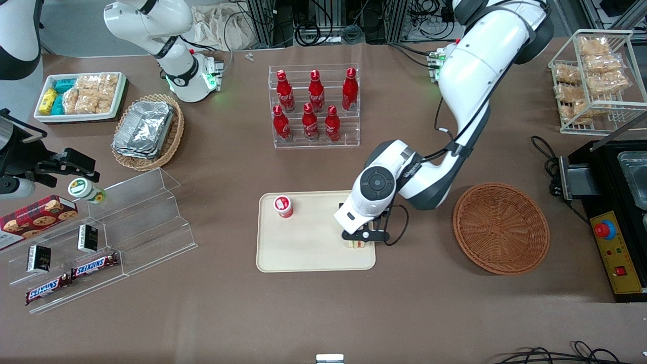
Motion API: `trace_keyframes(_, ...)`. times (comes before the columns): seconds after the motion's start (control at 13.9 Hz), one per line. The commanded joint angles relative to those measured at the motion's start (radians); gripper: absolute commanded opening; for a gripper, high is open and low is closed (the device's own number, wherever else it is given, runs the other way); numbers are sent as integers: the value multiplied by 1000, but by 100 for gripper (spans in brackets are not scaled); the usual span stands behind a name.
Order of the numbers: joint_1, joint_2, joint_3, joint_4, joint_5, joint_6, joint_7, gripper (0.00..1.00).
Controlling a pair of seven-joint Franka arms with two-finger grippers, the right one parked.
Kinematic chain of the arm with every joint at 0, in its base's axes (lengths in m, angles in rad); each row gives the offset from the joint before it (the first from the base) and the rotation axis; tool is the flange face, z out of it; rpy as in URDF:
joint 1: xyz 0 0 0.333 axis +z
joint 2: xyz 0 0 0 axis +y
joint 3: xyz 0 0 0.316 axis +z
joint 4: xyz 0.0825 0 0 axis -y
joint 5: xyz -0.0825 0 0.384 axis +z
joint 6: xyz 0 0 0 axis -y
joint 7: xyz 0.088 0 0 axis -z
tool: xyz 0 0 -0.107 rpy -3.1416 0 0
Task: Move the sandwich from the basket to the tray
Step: 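Lower the sandwich onto the tray and open the left gripper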
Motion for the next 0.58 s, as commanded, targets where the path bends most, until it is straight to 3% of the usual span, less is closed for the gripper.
trace_keyframes(0.0,25,-134,-2,-15,3,-143,47,99)
trace_keyframes(0.5,205,-416,1,-15,4,-470,435,99)
